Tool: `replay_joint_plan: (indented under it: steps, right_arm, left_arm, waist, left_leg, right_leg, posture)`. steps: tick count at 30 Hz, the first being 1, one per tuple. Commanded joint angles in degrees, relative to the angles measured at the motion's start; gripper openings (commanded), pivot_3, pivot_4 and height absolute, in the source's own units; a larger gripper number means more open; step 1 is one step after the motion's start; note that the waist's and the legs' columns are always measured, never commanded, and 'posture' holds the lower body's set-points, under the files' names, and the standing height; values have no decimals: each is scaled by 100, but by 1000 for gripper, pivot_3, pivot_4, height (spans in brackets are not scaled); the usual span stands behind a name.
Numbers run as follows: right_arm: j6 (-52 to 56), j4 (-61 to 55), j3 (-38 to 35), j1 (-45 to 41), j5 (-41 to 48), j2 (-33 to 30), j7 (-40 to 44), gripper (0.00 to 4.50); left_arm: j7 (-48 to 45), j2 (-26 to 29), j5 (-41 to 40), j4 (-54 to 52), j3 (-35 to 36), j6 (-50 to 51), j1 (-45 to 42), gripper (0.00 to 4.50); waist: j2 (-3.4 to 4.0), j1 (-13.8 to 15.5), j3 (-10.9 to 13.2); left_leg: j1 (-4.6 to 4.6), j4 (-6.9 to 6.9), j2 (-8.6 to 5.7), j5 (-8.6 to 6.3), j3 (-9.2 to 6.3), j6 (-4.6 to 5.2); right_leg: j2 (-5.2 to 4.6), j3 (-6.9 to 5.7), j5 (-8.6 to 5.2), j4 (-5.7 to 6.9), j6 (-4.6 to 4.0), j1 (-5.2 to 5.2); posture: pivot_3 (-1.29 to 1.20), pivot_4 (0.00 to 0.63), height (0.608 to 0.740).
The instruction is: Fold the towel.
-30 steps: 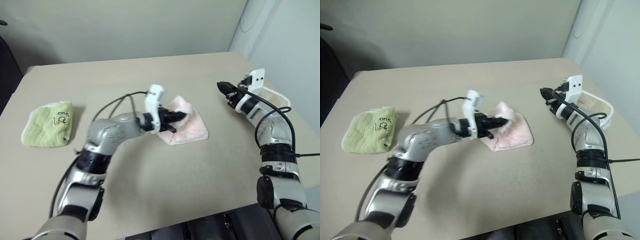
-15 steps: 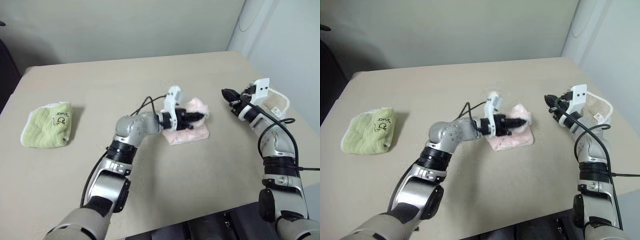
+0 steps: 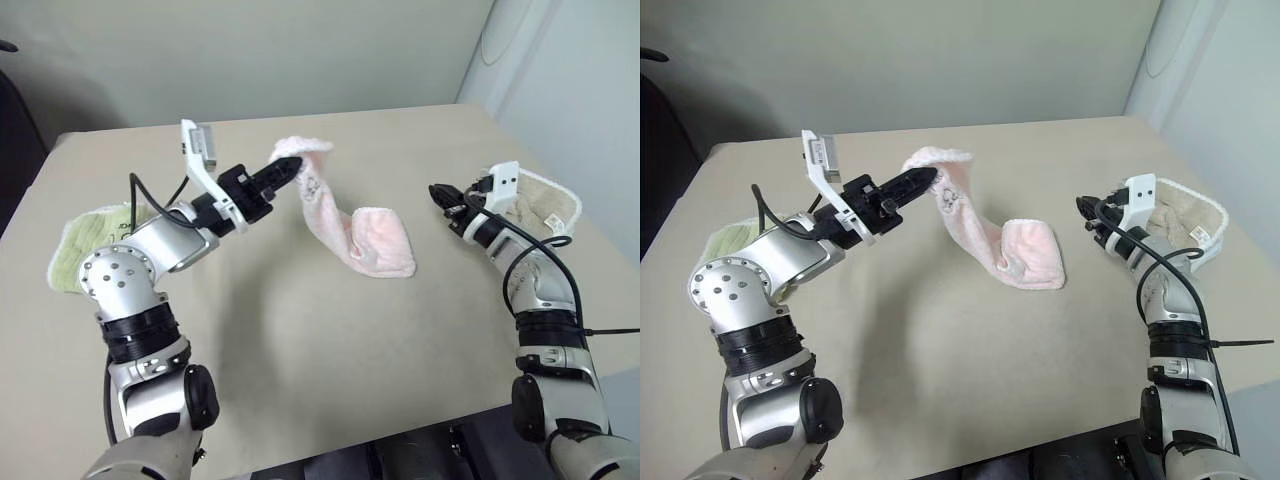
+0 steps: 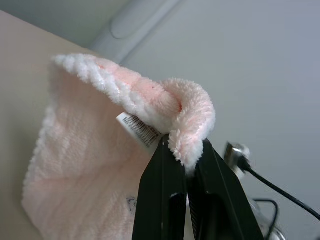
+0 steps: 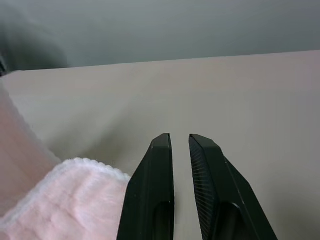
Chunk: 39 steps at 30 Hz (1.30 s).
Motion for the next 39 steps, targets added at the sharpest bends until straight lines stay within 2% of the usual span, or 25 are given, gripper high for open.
replay_joint_plan:
  steps: [1,5,9,11,16,17,20,25,28,29,30,31,34,37,39]
  right_arm:
    - [-232,83,5,-184,-18,-16,72,646]
    - [-358,170,4,-215,-26,70,6,646]
    - [-529,151,-309,-178,46,62,-373,646]
    - [-544,79,-376,-123,81,59,-480,646]
    - [-447,-495,-464,229,159,94,-658,646]
    - [-416,-606,-479,309,176,102,-693,646]
    - [-365,-745,-496,450,188,86,-762,646]
    - [-273,-823,-307,457,116,14,-618,646]
    - [-135,-1016,-77,453,95,-153,-304,646]
    - [-79,-1041,-33,439,98,-216,-239,646]
    - [-54,-1026,-17,410,91,-266,-199,277]
    - [-9,-1013,-11,376,128,-308,-123,102]
    - [141,-1119,81,330,219,-450,161,22]
    - [437,-1442,261,364,310,-622,547,0]
    - [606,-1653,419,431,344,-686,739,0]
  left_arm:
    - [-30,-88,27,-192,-541,-26,-298,34]
    - [-660,-262,801,320,-1696,-78,-899,34]
    - [-1780,-469,1857,1202,-3088,-304,-1397,34]
    - [-2173,-533,2136,1438,-3385,-369,-1496,34]
    - [-2842,-486,3433,2018,-4542,-827,-1421,34]
    - [-2923,-558,3473,2118,-4472,-873,-1379,34]
    - [-3120,-815,3179,2191,-3875,-795,-1261,725]
    - [-2950,-1046,2642,1729,-2779,-591,-1022,2363]
    - [-2742,-767,2495,1094,-2181,-648,-858,3444]
    - [-2665,-630,2575,936,-2103,-686,-804,3444]
    - [-2590,-540,2582,857,-1993,-668,-769,3499]
    - [-2516,-430,2612,776,-1888,-679,-727,3499]
    - [-2385,-140,2745,596,-1581,-928,-537,3499]
    - [-2819,436,3450,337,-2020,-1670,-58,2907]
    - [-3168,660,3781,229,-2418,-2045,212,2261]
  waist:
    - [0,2,0]
    - [-3,12,2]
    - [-3,-6,2]
    - [-3,-7,2]
    - [-3,-40,2]
    - [-3,-43,2]
    - [-3,-41,3]
    - [-3,-39,3]
    - [-3,-57,3]
    - [-3,-58,3]
    - [-3,-55,3]
    - [-3,-53,3]
    - [-3,-45,3]
    - [-3,-43,3]
    - [-3,-37,3]
  left_leg:
    - [0,2,-1,0,0,0]
    - [-2,4,-6,-1,-1,2]
    - [-3,3,-43,-2,-4,9]
    - [-3,4,-56,-7,-5,17]
    - [-5,18,-69,-13,-11,28]
    - [-5,29,-69,-13,-15,27]
    - [-10,32,-71,-17,-15,34]
    - [-28,38,-77,-23,-10,45]
    - [-28,45,-77,-23,-9,46]
    - [-28,44,-76,-23,-9,46]
    - [-28,44,-75,-23,-10,47]
    - [-28,44,-75,-23,-12,46]
    - [-28,46,-79,-24,-11,47]
    - [-28,48,-80,-24,-10,47]
    - [-28,46,-79,-24,-12,47]
  right_leg:
    - [-2,0,1,0,0,1]
    - [-18,-1,1,-4,0,1]
    - [-49,5,-3,-7,9,-5]
    - [-60,11,-6,-8,18,-5]
    - [-67,20,-9,-16,29,-6]
    - [-67,20,-9,-16,29,-6]
    - [-68,22,-6,-16,37,-6]
    - [-74,26,3,-20,59,-2]
    - [-73,26,4,-20,61,-2]
    - [-72,26,4,-20,61,-2]
    - [-72,26,4,-20,61,-2]
    - [-71,26,4,-20,61,-1]
    - [-72,26,4,-23,62,2]
    - [-72,26,5,-25,63,1]
    - [-68,26,4,-26,62,0]
  posture:
    - [0,150,740]
    - [0,150,740]
    - [0,150,740]
    - [0,150,740]
    - [0,150,740]
    - [0,150,740]
    - [0,150,740]
    - [0,150,740]
    - [0,150,740]
    - [0,150,740]
    - [0,150,740]
    - [0,150,740]
    - [0,150,740]
    - [0,150,740]
    - [0,150,740]
